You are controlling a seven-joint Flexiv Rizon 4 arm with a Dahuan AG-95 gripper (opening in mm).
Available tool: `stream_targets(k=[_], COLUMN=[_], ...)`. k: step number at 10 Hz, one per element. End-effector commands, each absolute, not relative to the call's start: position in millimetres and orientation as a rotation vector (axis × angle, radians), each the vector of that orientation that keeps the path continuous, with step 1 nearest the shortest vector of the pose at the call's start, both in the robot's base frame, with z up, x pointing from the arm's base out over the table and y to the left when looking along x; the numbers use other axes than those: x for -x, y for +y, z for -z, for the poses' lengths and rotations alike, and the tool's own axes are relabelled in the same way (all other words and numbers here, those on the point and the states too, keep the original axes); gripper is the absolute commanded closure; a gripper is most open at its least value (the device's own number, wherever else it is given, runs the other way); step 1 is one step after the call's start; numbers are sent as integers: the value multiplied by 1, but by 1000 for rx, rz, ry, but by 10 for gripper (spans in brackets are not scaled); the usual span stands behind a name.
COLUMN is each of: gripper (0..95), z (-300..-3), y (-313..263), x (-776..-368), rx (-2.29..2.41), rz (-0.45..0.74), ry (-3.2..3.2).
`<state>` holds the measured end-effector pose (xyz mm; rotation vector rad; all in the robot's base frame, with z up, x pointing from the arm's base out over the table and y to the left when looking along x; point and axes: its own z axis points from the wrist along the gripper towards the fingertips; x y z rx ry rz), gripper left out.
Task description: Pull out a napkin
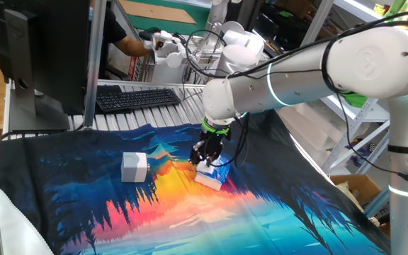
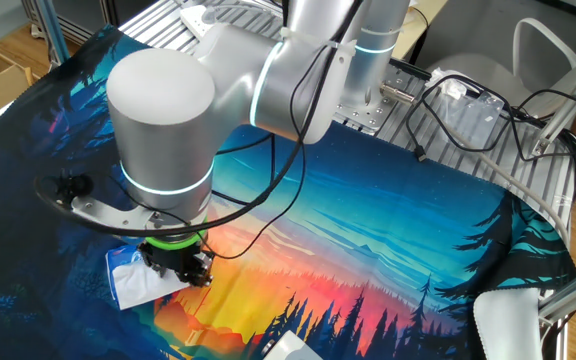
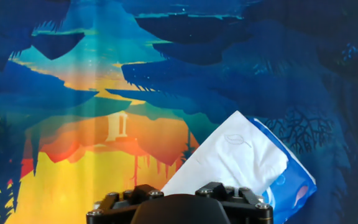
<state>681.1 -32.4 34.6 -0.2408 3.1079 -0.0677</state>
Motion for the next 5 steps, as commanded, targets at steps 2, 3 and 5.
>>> stream_targets(k=[2, 3, 5], gripper=[950, 950, 950], z=[-34, -34, -34], y=[-32, -32, -32], x=[-683, -683, -683], rx=[240, 239, 238], rz=[62, 62, 61], ry=[3111, 3111, 3111])
